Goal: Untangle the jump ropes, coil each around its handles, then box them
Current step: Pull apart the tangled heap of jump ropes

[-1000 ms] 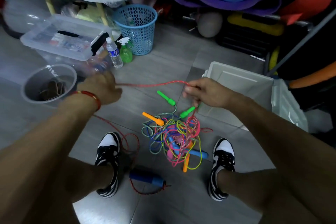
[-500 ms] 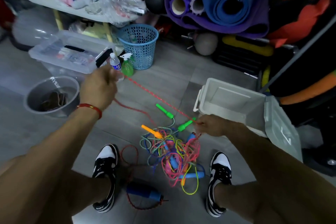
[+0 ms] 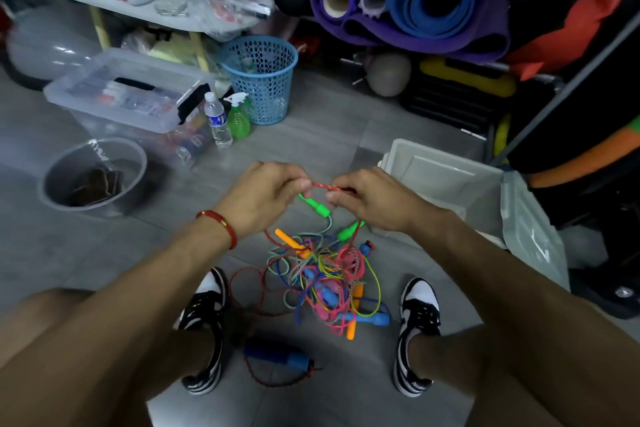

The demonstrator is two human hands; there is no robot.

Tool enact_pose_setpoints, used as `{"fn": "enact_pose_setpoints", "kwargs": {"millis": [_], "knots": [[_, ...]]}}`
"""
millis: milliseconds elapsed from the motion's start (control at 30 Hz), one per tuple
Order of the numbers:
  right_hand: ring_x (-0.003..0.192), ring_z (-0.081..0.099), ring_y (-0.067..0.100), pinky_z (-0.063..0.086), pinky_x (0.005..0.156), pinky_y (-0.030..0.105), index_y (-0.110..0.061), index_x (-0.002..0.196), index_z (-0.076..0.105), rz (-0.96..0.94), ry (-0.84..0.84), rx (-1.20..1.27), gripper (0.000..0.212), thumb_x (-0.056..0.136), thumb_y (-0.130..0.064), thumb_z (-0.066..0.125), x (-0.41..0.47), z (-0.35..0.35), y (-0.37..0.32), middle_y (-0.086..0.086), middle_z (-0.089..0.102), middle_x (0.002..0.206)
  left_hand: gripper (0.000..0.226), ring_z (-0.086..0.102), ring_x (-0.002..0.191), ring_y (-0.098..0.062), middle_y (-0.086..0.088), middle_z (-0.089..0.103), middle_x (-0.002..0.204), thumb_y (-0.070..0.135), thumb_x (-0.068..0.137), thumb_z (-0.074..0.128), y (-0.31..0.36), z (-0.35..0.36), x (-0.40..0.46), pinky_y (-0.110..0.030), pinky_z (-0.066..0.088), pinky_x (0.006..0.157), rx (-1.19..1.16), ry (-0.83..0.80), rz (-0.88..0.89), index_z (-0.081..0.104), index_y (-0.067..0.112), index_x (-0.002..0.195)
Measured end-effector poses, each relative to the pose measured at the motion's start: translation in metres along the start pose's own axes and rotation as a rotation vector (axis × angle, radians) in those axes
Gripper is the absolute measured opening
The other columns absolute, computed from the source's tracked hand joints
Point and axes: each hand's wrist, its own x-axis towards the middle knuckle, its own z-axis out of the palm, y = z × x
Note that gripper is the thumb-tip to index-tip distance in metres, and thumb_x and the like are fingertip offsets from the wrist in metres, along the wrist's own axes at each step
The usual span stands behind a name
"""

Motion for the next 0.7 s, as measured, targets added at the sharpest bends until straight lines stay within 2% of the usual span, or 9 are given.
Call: {"fn": "enact_pose_setpoints", "kwargs": {"millis": [100,167,233,300,367,400,500,600,700], "knots": [[0.073,0.064,0.017,0.048,0.072,0.029,-0.018,0.085,0.074,0.101,-0.136,0.025,0.027,0.099,-0.035,0.059,-0.004,0.018,0.049,0.003,0.067,0.075,0.028,0.047,0.053,0.000,0.010,0.049,0.054,0.034,0.098,0.049,-0.009,-0.012,0.001,-0.021,0.039,0.060,-0.049,0.252,-0.047,0.066,0.020,0.082],[0.077,0.062,0.023,0.046,0.075,0.029,-0.005,0.091,0.073,0.219,-0.259,0.000,0.025,0.100,-0.024,0.059,-0.014,0.033,0.085,0.006,0.067,0.080,0.029,0.050,0.057,-0.013,0.000,0.055,0.061,0.032,0.099,0.045,-0.019,-0.024,0.001,-0.031,0.043,0.062,-0.249,0.490,-0.167,0.064,0.019,0.082],[0.081,0.058,0.018,0.040,0.074,0.022,0.001,0.098,0.073,0.266,-0.343,-0.036,0.021,0.100,-0.014,0.058,-0.022,0.039,0.100,0.003,0.064,0.083,0.029,0.058,0.063,-0.022,-0.012,0.062,0.067,0.031,0.098,0.044,-0.033,-0.041,0.001,-0.036,0.049,0.066,-0.266,0.627,-0.301,0.063,0.021,0.078],[0.078,0.063,0.015,0.047,0.077,0.029,-0.005,0.093,0.076,0.223,-0.286,-0.044,0.019,0.098,-0.012,0.060,-0.017,0.036,0.100,0.005,0.072,0.082,0.027,0.066,0.078,-0.036,-0.019,0.068,0.080,0.031,0.095,0.044,-0.054,-0.051,0.000,-0.045,0.055,0.075,-0.057,0.534,-0.438,0.064,0.018,0.082],[0.070,0.066,0.012,0.051,0.075,0.035,-0.014,0.081,0.075,0.179,-0.183,-0.015,0.021,0.097,-0.019,0.062,-0.008,0.024,0.085,0.002,0.072,0.074,0.027,0.060,0.103,-0.048,-0.030,0.064,0.108,0.029,0.093,0.050,-0.063,-0.046,0.000,-0.054,0.050,0.089,0.306,0.320,-0.576,0.062,0.009,0.107],[0.066,0.064,0.006,0.050,0.071,0.032,-0.015,0.077,0.073,0.150,-0.140,0.011,0.023,0.097,-0.023,0.063,-0.003,0.015,0.073,-0.001,0.070,0.070,0.044,0.053,0.116,-0.049,-0.032,0.056,0.126,0.034,0.090,0.054,-0.063,-0.039,0.000,-0.056,0.046,0.098,0.423,0.216,-0.575,0.055,0.004,0.124],[0.065,0.067,0.003,0.046,0.065,0.019,-0.014,0.073,0.072,0.054,-0.078,0.049,0.024,0.094,-0.025,0.068,0.002,-0.010,0.026,-0.006,0.070,0.064,0.079,0.038,0.141,-0.036,-0.016,0.038,0.155,0.049,0.083,0.055,-0.033,-0.007,0.006,-0.047,0.031,0.117,0.283,0.034,-0.225,0.037,0.011,0.150],[0.069,0.067,0.010,0.050,0.071,0.028,-0.018,0.080,0.075,-0.021,-0.043,-0.060,0.012,0.089,-0.026,0.071,0.003,-0.021,-0.004,-0.004,0.071,0.068,0.077,0.048,0.134,-0.027,-0.010,0.053,0.144,0.059,0.088,0.048,0.004,0.028,0.017,-0.047,0.036,0.113,0.133,-0.142,-0.030,0.034,0.019,0.152],[0.072,0.067,0.012,0.051,0.071,0.030,-0.021,0.085,0.076,-0.028,0.008,-0.061,0.013,0.087,-0.034,0.075,0.001,-0.025,-0.003,-0.004,0.072,0.071,0.032,0.064,0.107,-0.035,-0.012,0.072,0.102,0.041,0.099,0.053,0.013,0.036,0.025,-0.044,0.047,0.093,0.246,-0.224,0.006,0.058,0.019,0.121]]}}
